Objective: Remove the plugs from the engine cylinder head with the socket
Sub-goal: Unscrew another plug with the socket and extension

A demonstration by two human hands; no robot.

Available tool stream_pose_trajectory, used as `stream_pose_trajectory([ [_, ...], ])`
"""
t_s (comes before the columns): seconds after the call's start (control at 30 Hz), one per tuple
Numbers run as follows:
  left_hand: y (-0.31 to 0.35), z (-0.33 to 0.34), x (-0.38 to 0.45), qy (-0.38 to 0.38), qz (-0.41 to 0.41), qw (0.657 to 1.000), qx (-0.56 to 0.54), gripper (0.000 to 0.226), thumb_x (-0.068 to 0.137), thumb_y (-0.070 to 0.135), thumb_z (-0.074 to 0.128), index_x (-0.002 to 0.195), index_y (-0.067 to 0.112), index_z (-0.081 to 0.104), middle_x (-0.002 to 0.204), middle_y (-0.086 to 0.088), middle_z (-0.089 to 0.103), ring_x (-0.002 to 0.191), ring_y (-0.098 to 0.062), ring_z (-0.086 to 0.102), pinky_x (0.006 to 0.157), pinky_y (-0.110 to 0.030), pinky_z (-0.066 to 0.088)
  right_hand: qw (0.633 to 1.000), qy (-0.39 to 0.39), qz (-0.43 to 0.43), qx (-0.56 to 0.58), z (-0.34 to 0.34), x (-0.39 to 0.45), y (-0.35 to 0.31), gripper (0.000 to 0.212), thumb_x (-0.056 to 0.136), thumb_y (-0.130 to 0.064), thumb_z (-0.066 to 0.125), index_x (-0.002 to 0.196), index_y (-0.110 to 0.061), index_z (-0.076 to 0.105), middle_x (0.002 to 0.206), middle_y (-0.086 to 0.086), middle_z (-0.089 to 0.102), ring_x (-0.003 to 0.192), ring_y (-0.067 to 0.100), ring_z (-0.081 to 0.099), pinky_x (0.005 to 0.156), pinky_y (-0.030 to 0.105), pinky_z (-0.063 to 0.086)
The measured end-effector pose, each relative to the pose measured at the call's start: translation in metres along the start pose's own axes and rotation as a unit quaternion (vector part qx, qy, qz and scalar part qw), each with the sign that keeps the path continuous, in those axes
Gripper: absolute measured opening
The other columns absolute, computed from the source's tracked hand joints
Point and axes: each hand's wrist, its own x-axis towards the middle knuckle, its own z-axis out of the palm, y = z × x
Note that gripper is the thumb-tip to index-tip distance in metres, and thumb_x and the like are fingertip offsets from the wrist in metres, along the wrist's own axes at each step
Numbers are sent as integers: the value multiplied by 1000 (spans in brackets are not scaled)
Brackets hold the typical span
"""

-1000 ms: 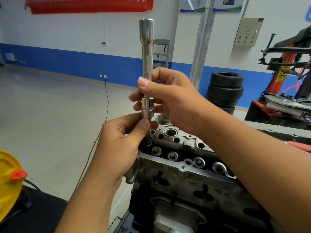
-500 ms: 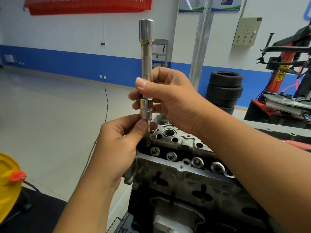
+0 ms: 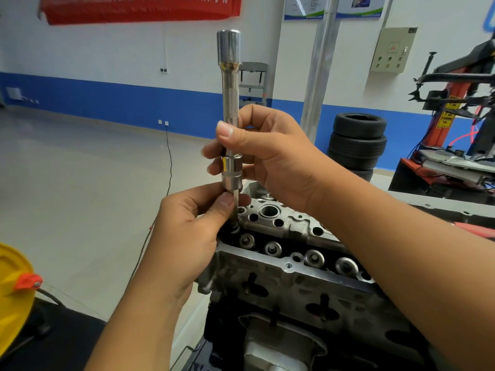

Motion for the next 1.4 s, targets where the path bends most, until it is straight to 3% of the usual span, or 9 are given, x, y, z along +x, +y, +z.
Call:
stream_pose_trajectory([
  [0.17, 0, 1, 0, 61, 0, 998, -5, 19, 71, 41, 80, 89, 46, 79, 87, 8, 80, 89, -17, 77, 94, -50, 58, 1000, -28, 7, 2, 1, 0, 1, 15, 99, -21, 64, 107, -8, 65, 95, 8, 76, 87, 28, 74, 74, 39, 58],
  [0.27, 0, 1, 0, 89, 13, 996, -9, 31, 55, 51, 85, 84, 42, 80, 81, 6, 79, 83, -24, 76, 85, -48, 61, 1000, -18, 5, -8, 0, 1, 2, 9, 96, -21, 69, 98, -13, 64, 92, 9, 77, 83, 30, 75, 72, 39, 59],
  [0.4, 1, 0, -1, 39, 4, 999, -3, 17, 75, 50, 75, 92, 52, 79, 91, 12, 81, 92, -9, 77, 91, -44, 56, 1000, -14, -1, -9, -2, 2, 2, 11, 96, -20, 69, 91, -14, 61, 92, 12, 77, 84, 32, 75, 73, 40, 59],
  [0.53, 1, -1, -2, 7, -2, 1000, 23, 28, 102, 23, 64, 101, 48, 78, 97, 12, 81, 100, -6, 75, 104, -46, 50, 1000, -21, 5, -2, -2, 3, 1, 13, 98, -21, 64, 99, -9, 63, 95, 10, 77, 86, 28, 73, 73, 39, 58],
  [0.77, 2, 3, -2, 94, 9, 995, 19, 33, 58, 54, 84, 88, 41, 78, 82, 8, 79, 84, -23, 76, 87, -54, 60, 1000, -6, 13, -7, -1, 1, 2, 10, 96, -17, 72, 93, -11, 64, 92, 14, 76, 82, 32, 75, 69, 37, 59],
  [0.97, 2, 0, -2, 6, 1, 1000, 9, 22, 101, 28, 65, 99, 44, 80, 97, 9, 81, 99, -10, 76, 101, -47, 52, 1000, -20, 11, 0, -3, 1, 1, 11, 101, -16, 63, 92, -10, 61, 97, 16, 76, 86, 36, 75, 75, 42, 60],
  [1.07, 0, 0, -1, 48, 3, 998, 30, 22, 95, 22, 73, 89, 43, 80, 90, 10, 81, 90, -8, 76, 93, -41, 56, 999, -33, 24, 5, -3, 1, 1, 14, 101, -19, 63, 104, -5, 65, 99, 14, 75, 88, 34, 75, 80, 42, 60],
  [1.23, 1, 1, -2, 88, 14, 996, 21, 27, 62, 50, 81, 87, 43, 79, 79, 10, 79, 78, -10, 75, 83, -41, 58, 1000, -10, 16, -3, -1, 1, 3, 11, 94, -16, 73, 93, -11, 63, 92, 17, 76, 82, 36, 75, 74, 41, 62],
  [1.4, 3, 0, -2, 6, -9, 1000, -4, 16, 94, 35, 67, 99, 43, 80, 95, 8, 81, 98, -12, 77, 102, -50, 53, 999, -24, 15, 25, -1, 1, 3, 15, 98, -11, 66, 88, -10, 56, 93, 20, 75, 84, 39, 75, 74, 43, 61],
])
